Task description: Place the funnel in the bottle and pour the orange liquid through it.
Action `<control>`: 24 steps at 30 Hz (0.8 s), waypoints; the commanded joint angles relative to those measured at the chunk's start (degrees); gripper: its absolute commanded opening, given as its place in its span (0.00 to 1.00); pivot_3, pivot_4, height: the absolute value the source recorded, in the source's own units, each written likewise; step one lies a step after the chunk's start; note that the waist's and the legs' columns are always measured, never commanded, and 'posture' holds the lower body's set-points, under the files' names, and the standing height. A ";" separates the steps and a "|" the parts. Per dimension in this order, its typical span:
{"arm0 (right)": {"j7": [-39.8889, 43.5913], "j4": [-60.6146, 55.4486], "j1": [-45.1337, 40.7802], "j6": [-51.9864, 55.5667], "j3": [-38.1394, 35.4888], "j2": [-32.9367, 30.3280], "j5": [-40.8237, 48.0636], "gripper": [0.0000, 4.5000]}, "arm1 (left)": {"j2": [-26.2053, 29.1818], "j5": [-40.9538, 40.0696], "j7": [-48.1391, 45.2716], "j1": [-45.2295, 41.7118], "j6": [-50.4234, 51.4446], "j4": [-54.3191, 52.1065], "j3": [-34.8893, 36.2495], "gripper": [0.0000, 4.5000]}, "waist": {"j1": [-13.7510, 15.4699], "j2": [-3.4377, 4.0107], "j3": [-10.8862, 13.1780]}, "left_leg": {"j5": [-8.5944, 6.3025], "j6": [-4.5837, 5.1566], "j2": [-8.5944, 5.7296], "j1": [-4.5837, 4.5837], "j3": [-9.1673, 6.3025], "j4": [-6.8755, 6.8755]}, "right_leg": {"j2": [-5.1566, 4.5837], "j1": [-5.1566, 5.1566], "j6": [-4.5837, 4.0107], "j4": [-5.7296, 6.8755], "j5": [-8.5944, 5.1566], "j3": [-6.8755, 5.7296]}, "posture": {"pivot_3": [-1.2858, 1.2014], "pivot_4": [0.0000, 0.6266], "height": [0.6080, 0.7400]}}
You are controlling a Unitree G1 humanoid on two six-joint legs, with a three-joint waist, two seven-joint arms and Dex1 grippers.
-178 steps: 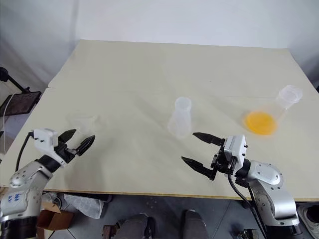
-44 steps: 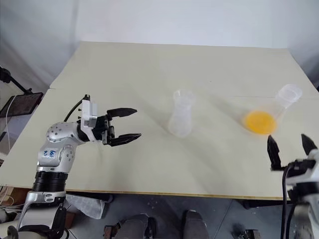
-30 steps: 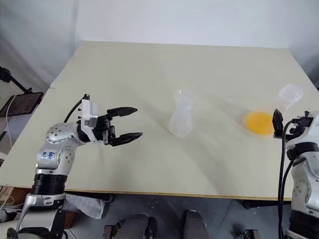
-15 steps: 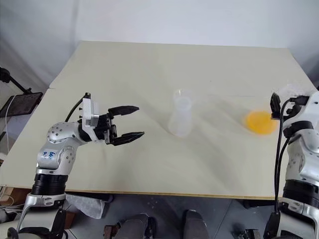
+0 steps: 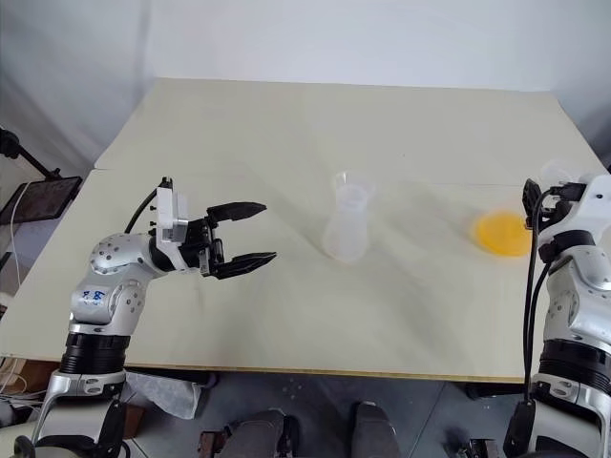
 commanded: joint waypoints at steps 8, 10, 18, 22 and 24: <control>3.71 -20.70 -3.28 8.02 6.93 -0.65 3.04 0.54 | 0.61 -0.83 -0.12 -0.48 -1.46 -0.75 0.58 1.00 | -0.12 0.16 0.09 | 0.00 -0.02 0.06 -0.02 0.01 -0.01 | -0.01 -0.06 0.00 0.00 0.00 0.02 | 0.52 0.24 1.00; 2.51 -23.77 -4.65 10.90 11.49 -1.74 -0.83 0.54 | 0.59 -0.80 -0.04 -0.50 -1.63 -0.57 0.61 1.00 | -0.09 0.16 0.09 | 0.00 -0.02 0.06 -0.02 -0.01 -0.01 | -0.01 -0.07 0.00 0.01 0.00 0.00 | 0.52 0.24 1.00; 0.54 -29.85 -5.29 7.49 24.71 -2.00 -16.75 0.54 | 0.45 -0.62 0.72 -0.25 -2.17 -0.26 0.79 1.00 | 0.10 0.16 0.10 | 0.00 -0.02 -0.08 -0.12 -0.08 -0.02 | -0.02 -0.09 0.00 -0.03 0.00 -0.12 | 0.52 0.24 1.00; -0.75 -29.22 -5.62 4.13 26.51 -1.99 -22.29 0.54 | -0.06 -1.42 1.71 -0.22 -1.73 -0.30 1.27 1.00 | 0.10 0.16 0.10 | 0.00 -0.02 -0.09 -0.13 -0.08 -0.03 | 0.01 -0.10 0.00 -0.04 0.00 -0.29 | 0.52 0.24 1.00; -1.24 -28.36 -5.73 1.30 28.24 -3.15 -26.92 0.54 | -0.13 -1.60 2.10 -0.08 -1.73 -0.38 1.36 1.00 | 0.04 0.16 0.10 | 0.00 -0.02 -0.08 -0.13 -0.07 -0.03 | 0.01 -0.10 0.00 -0.04 0.00 -0.42 | 0.52 0.24 1.00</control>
